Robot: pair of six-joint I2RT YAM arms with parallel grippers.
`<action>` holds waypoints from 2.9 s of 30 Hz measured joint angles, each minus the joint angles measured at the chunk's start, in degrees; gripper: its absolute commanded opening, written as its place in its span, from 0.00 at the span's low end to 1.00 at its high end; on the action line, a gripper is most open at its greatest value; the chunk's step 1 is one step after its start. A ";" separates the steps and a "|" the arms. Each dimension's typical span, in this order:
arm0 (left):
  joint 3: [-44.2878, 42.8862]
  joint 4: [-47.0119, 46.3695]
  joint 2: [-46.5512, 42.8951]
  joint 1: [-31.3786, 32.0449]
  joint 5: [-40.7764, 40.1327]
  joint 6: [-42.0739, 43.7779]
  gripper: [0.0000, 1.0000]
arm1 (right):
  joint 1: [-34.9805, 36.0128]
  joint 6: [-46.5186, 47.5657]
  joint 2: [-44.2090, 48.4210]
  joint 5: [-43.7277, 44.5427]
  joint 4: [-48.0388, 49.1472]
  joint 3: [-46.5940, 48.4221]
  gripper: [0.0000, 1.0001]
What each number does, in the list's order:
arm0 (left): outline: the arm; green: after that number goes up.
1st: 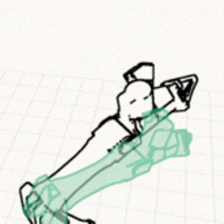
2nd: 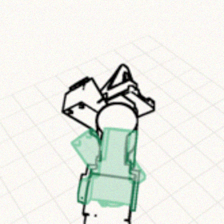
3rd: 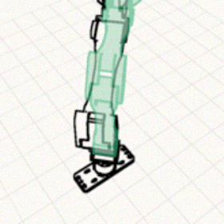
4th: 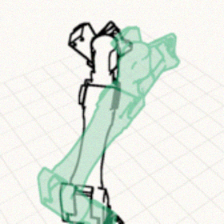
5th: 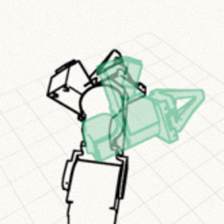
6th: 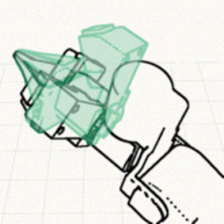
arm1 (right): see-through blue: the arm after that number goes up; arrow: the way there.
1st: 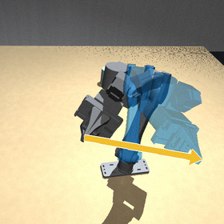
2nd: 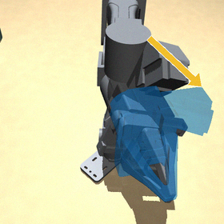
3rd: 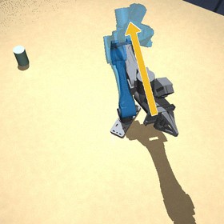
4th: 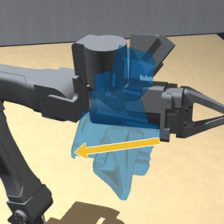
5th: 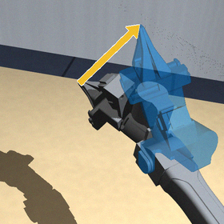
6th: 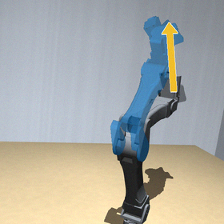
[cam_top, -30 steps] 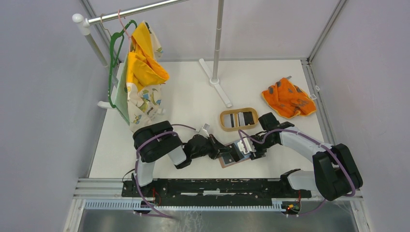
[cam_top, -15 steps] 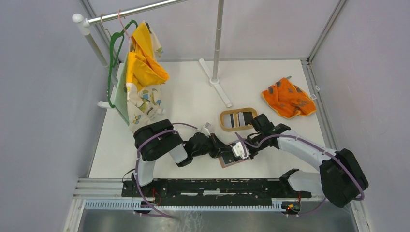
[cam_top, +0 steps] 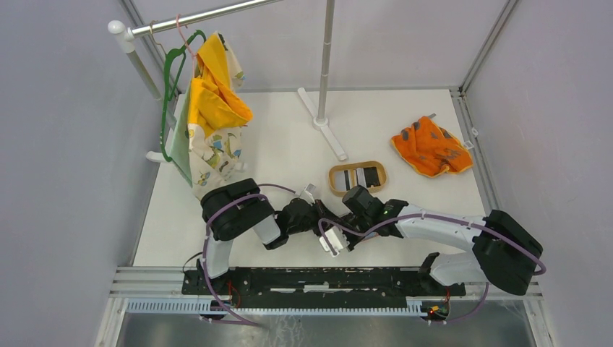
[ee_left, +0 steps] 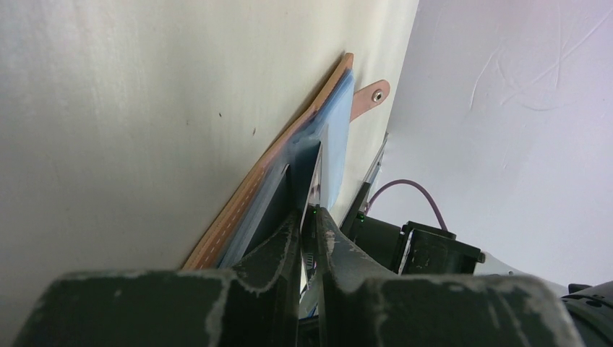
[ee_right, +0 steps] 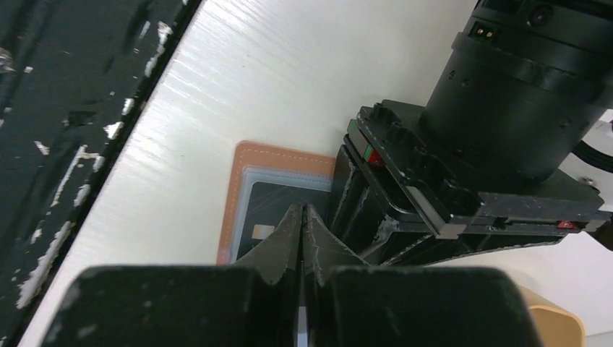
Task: Put the credit cards into the card holder
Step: Insert the credit card into the card holder, then turn over the card slot in the card holder.
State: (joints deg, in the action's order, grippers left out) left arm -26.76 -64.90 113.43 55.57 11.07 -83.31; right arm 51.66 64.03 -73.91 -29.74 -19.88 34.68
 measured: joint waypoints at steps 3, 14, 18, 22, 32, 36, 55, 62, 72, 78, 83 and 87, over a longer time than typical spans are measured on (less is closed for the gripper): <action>0.00 0.00 0.02 0.00 0.02 -0.02 0.20 | 1.95 -0.79 -1.22 4.46 1.38 0.00 0.04; 0.00 -0.59 0.22 -0.48 -0.02 -0.02 0.25 | 3.82 -1.18 -2.86 14.58 2.71 -0.11 0.04; 0.00 -0.85 0.22 -0.70 -0.17 -0.02 0.28 | 3.54 -0.94 -2.86 15.69 2.67 -0.20 0.04; 0.00 -1.18 0.22 -0.94 -0.44 -0.02 0.30 | 2.03 -0.74 -2.82 15.85 2.29 -0.26 0.04; 0.02 -1.53 0.20 -1.14 -0.24 -0.02 0.32 | -3.48 0.26 -1.99 15.63 0.87 -0.87 0.04; 0.02 -1.60 0.02 -1.27 -0.20 0.00 0.33 | -5.20 0.52 -1.25 15.17 0.46 -1.22 0.05; 2.73 22.51 -36.63 0.35 -9.84 25.11 0.49 | -28.02 -1.64 9.40 -12.98 -8.20 0.90 0.52; 1.95 37.99 -57.33 2.16 -24.76 40.24 0.99 | -39.39 -10.43 7.76 -22.18 -9.25 0.98 0.56; 1.36 47.10 -51.30 2.16 -29.75 42.18 0.84 | -45.51 -26.40 -2.60 -27.61 -9.33 1.03 0.53; 6.82 37.88 -46.40 2.16 -22.53 41.46 0.59 | -45.72 -34.36 -6.08 -27.19 -8.57 1.42 0.53; 7.37 29.51 -39.56 2.69 -17.70 40.70 0.53 | -45.72 -39.69 -6.93 -26.16 -6.38 1.42 0.52; 7.28 23.93 -34.49 3.30 -15.02 40.37 0.49 | -45.72 -42.38 -8.59 -24.83 -5.66 1.42 0.52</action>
State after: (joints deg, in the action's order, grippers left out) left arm -19.49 -40.97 78.94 58.87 -3.95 -42.94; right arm 5.93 21.65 -82.50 -54.57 -25.54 36.10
